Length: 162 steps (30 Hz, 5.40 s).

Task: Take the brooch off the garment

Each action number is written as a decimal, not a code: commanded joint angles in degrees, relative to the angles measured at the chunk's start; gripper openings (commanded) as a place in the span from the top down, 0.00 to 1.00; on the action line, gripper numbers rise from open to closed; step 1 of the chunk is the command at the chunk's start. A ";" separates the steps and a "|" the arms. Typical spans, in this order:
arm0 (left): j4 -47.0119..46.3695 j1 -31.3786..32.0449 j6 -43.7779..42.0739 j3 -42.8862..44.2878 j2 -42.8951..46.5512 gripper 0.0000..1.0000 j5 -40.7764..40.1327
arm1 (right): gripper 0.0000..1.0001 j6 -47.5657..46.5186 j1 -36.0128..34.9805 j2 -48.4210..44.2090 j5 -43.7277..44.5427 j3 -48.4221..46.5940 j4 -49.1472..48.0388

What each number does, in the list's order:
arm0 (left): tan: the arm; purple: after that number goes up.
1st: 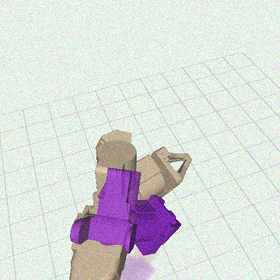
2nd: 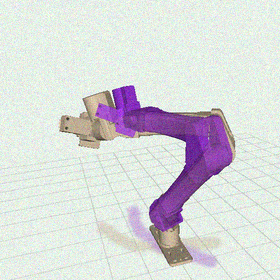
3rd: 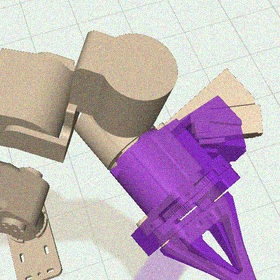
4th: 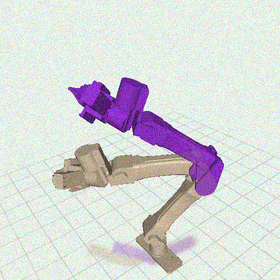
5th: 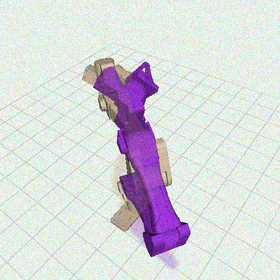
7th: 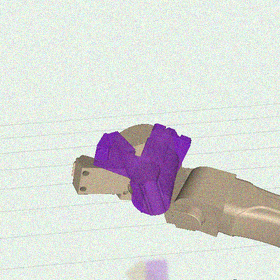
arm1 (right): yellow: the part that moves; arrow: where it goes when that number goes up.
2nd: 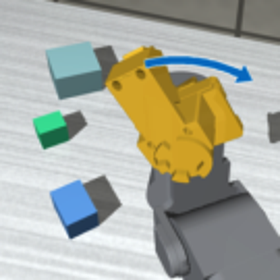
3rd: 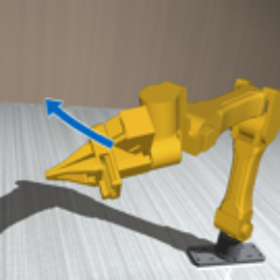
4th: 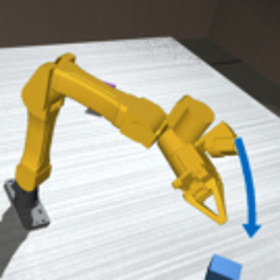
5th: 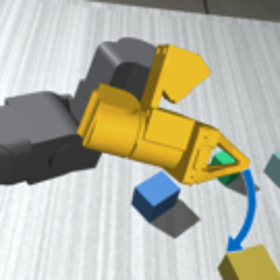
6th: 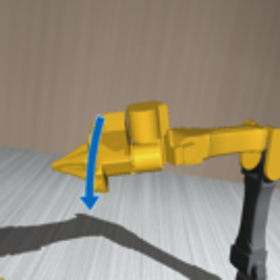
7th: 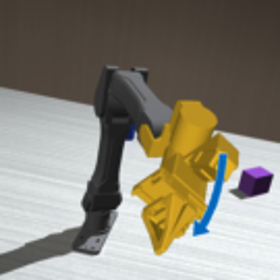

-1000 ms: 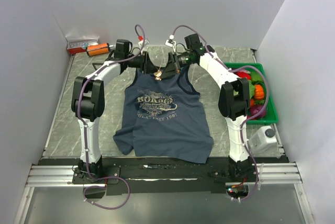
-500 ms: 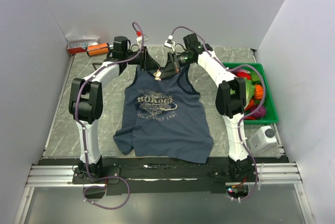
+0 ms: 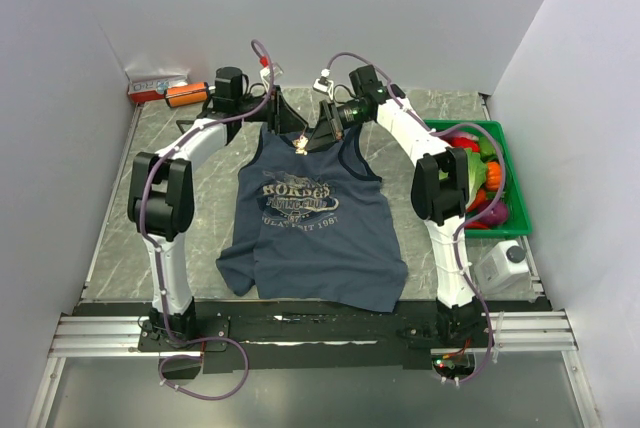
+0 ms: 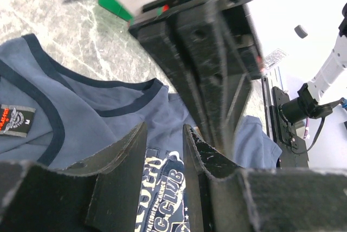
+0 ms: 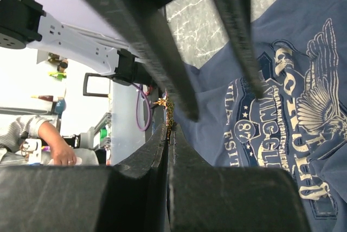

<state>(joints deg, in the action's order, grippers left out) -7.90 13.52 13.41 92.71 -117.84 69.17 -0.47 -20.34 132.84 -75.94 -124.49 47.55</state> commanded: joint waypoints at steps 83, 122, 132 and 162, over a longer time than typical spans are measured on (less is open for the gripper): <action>40.76 4.50 -32.83 9.07 11.94 0.38 -4.56 | 1.00 -25.46 -3.13 -10.84 11.96 -6.56 12.74; 49.74 4.32 -41.18 13.55 9.30 0.68 -8.52 | 1.00 -25.11 -3.22 -10.40 11.08 -5.59 12.74; 45.44 4.32 -38.72 12.68 9.82 0.71 -11.95 | 1.00 -25.11 -3.30 -10.23 10.99 -5.77 12.74; 39.10 5.64 -46.54 6.78 16.42 0.99 -21.00 | 1.00 -26.51 -3.74 -8.82 7.56 -7.00 14.50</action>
<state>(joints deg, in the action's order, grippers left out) 34.87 19.46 -28.27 97.56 -103.70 50.15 -29.08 -23.00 126.13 -63.09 -130.08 58.26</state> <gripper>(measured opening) 0.047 0.016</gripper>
